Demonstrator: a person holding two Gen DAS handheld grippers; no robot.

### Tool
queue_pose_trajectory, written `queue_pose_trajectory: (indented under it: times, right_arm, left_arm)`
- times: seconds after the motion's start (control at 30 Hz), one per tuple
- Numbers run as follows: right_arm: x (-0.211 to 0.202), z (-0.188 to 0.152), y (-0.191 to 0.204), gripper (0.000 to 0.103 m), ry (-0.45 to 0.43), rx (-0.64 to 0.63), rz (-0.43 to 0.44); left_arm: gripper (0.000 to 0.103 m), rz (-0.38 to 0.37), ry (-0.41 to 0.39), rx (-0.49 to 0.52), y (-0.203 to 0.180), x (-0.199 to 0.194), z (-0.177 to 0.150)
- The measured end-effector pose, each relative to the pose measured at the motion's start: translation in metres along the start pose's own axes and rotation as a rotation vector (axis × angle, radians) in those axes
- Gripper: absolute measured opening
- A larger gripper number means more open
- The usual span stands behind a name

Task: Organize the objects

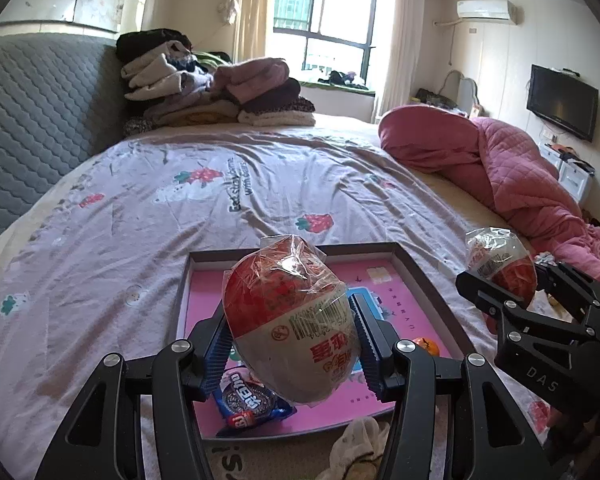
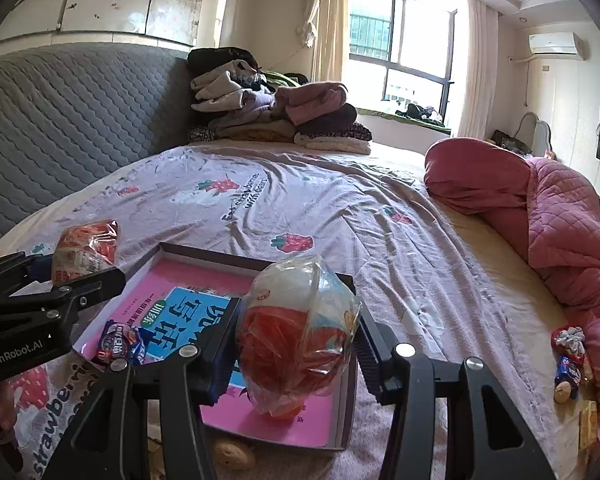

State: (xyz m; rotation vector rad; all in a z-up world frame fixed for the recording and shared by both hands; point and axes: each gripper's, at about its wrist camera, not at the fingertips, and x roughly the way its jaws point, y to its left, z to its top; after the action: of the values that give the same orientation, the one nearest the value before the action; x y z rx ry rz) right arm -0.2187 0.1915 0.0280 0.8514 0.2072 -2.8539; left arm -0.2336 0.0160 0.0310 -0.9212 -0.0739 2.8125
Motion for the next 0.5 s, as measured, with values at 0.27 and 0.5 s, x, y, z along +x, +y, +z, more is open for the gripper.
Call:
queue_pose_trajectory:
  times: [0.27,0.5]
  right_arm:
    - [0.027,-0.001,0.005,0.052,0.033,-0.012,0.013]
    - [0.059,-0.004,0.003,0.052,0.094,-0.024,0.003]
  left_arm:
    - [0.057,0.006,0.047,0.001,0.002,0.03,-0.004]
    - [0.057,0.003,0.109,0.033,-0.005,0.06,-0.008]
